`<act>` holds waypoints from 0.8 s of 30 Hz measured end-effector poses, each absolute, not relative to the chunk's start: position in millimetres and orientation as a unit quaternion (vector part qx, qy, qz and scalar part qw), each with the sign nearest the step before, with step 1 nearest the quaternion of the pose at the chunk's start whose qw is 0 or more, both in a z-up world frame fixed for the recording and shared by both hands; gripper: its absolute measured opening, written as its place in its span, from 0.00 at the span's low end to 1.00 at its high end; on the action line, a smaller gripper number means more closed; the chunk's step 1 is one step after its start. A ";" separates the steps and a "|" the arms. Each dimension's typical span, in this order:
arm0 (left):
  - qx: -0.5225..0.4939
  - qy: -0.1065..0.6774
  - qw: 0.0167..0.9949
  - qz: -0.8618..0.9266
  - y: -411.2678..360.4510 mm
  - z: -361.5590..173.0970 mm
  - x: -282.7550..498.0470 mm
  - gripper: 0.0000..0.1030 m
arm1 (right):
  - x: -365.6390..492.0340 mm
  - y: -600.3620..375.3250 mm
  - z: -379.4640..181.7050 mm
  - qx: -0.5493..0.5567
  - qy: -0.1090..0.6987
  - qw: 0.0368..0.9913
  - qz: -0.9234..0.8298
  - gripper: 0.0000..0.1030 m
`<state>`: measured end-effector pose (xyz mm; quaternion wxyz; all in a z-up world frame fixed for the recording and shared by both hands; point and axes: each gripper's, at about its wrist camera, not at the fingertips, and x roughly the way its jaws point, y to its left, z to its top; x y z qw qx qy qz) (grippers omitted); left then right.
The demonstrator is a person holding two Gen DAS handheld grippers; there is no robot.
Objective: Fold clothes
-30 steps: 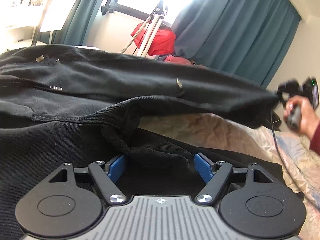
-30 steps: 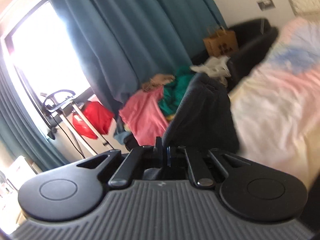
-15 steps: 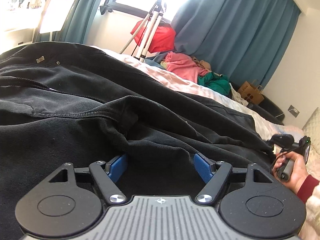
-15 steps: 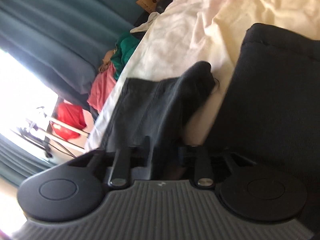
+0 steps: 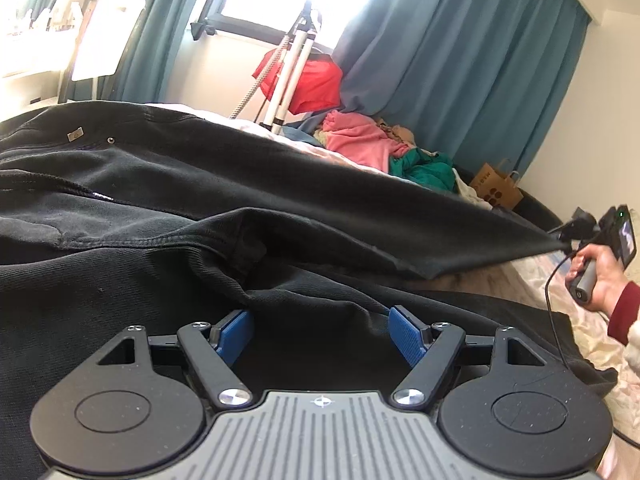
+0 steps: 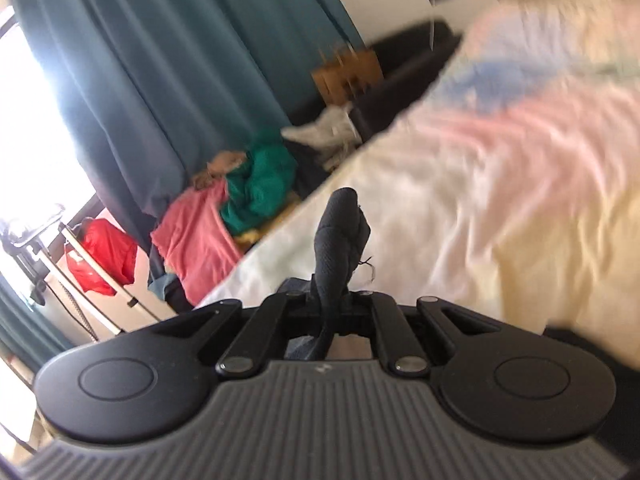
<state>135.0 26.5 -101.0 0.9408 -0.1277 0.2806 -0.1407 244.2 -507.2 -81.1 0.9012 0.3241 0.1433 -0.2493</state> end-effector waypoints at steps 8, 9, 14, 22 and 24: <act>-0.092 0.287 0.943 -0.144 16.0 -96.7 124.7 0.74 | 236.9 -532.9 -138.7 0.295 0.226 0.889 -0.268 0.08; -0.089 0.287 0.943 -0.142 15.6 -95.2 123.8 0.74 | 236.4 -536.4 -146.6 0.299 0.238 0.885 -0.268 0.09; -0.040 0.266 0.956 -0.118 4.3 -84.6 114.5 0.74 | 232.4 -530.7 -130.3 0.290 0.269 0.878 -0.269 0.18; 0.007 0.246 0.965 -0.095 -11.5 -66.2 92.0 0.74 | 174.4 -474.7 -65.7 0.184 0.273 0.919 -0.215 0.18; 0.016 0.238 0.967 -0.090 -14.6 -60.1 83.6 0.74 | 149.7 -451.9 -46.6 0.176 0.258 0.933 -0.177 0.18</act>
